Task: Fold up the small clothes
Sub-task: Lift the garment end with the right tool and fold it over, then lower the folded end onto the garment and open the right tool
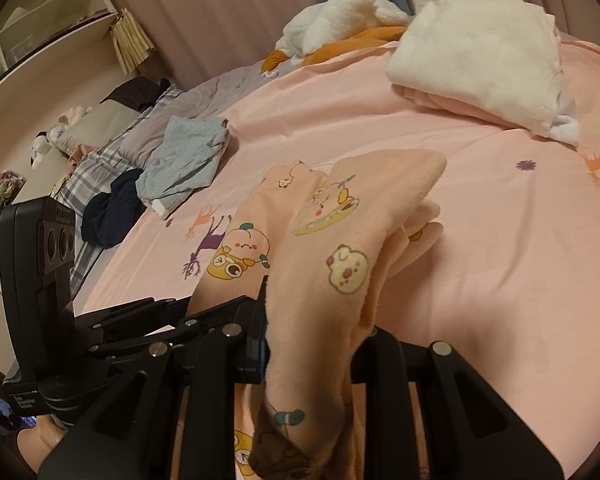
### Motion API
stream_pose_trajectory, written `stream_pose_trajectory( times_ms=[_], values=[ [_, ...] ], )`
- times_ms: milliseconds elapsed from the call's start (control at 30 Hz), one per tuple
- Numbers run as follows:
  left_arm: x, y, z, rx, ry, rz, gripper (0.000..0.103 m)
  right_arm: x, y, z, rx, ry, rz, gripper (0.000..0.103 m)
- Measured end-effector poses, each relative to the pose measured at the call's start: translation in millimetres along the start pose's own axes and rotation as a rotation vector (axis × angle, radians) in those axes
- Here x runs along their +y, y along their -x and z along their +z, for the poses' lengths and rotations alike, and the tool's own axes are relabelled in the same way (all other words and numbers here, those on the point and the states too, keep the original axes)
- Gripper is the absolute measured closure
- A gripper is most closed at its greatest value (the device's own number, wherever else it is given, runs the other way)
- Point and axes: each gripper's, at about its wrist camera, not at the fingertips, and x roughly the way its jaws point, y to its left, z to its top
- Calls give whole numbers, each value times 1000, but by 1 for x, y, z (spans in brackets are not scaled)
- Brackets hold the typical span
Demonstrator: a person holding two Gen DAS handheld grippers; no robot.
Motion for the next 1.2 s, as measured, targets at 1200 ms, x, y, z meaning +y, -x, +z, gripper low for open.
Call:
stream_pose_trajectory(
  times_ms=[1200],
  values=[
    [37,-20,-14,54,34,94,66,-31,-51,-18,149,-150,-5,56]
  ],
)
